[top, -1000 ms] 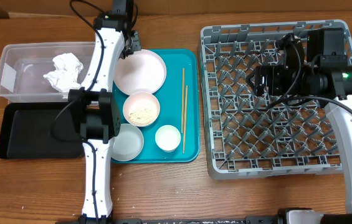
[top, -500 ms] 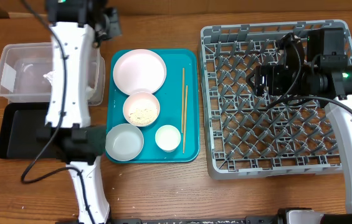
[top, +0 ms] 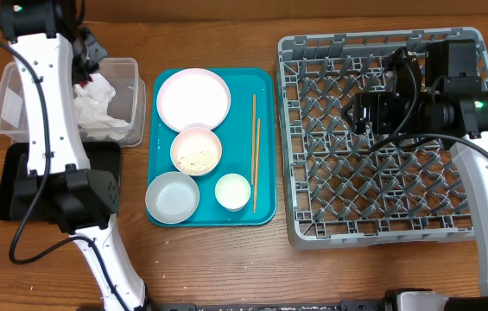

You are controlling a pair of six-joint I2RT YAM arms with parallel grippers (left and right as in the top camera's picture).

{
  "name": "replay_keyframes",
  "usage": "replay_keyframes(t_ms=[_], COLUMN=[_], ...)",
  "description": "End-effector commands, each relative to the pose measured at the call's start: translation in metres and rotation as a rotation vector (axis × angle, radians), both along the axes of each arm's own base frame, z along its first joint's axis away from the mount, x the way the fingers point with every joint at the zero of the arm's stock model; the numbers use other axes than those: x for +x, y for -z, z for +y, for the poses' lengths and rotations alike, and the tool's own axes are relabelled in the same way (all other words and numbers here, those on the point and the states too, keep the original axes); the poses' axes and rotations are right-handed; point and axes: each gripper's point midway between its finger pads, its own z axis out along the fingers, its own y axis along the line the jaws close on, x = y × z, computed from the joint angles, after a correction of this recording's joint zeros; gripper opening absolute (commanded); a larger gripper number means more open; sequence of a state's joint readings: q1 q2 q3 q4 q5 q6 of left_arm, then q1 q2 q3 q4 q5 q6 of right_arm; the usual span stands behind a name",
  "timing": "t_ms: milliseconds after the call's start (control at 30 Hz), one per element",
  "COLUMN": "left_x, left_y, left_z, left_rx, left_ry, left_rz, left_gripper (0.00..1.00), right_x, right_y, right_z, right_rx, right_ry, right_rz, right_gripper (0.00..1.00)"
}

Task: Sort waste into correct bins and load items into the dishwasher
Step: 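Reach the left gripper to the small white cup and grasp it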

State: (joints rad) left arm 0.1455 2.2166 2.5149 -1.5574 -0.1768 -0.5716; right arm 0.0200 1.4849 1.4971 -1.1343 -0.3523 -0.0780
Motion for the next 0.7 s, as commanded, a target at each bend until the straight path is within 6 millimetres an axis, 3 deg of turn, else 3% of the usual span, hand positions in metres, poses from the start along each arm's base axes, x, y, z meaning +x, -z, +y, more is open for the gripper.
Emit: replay_keyframes(t_ms=[0,100,133,200,367,400,467,567,600,667], left_x=[0.001,0.002,0.003,0.006,0.003,-0.004,-0.019,-0.030,-0.038,-0.050], left_y=[0.024,0.021,0.019,0.015,-0.003,-0.008,-0.014,-0.031,-0.049,-0.067], left_z=[0.001,0.001,-0.003,-0.013,-0.075,-0.094,-0.114,-0.133,-0.146,-0.160], left_rx=[0.010,0.023,0.013,-0.023,-0.233,-0.284,-0.312,-0.296,-0.280,-0.270], left_ry=[0.025,0.082,0.124,0.206,0.513,0.590,0.669,0.728,0.761,0.792], left_rz=[0.068,0.067,0.061,0.049,-0.016,-0.020,0.011,-0.011,-0.048,-0.079], left_gripper=[0.36,0.71,0.76,0.78,0.72,0.72,0.71,0.67,0.67,0.68], right_x=[0.000,0.000,0.000,0.000,0.000,-0.001,-0.002,-0.006,-0.007,-0.008], right_y=[0.000,0.000,0.000,0.000,0.000,0.001,0.001,0.003,0.004,0.005], right_z=[0.000,0.000,0.000,0.000,0.000,0.000,0.000,0.000,0.000,0.000], right_rx=[0.009,0.009,0.009,0.009,0.009,0.009,0.009,0.008,0.008,0.008], right_ry=[0.001,0.001,0.001,0.001,0.001,0.001,0.001,0.001,0.002,0.002], right_rz=[0.003,0.002,0.002,0.002,0.003,0.003,0.010,0.027,0.036,0.040], right_gripper=[1.00,1.00,1.00,1.00,1.00,1.00,1.00,1.00,1.00,1.00])
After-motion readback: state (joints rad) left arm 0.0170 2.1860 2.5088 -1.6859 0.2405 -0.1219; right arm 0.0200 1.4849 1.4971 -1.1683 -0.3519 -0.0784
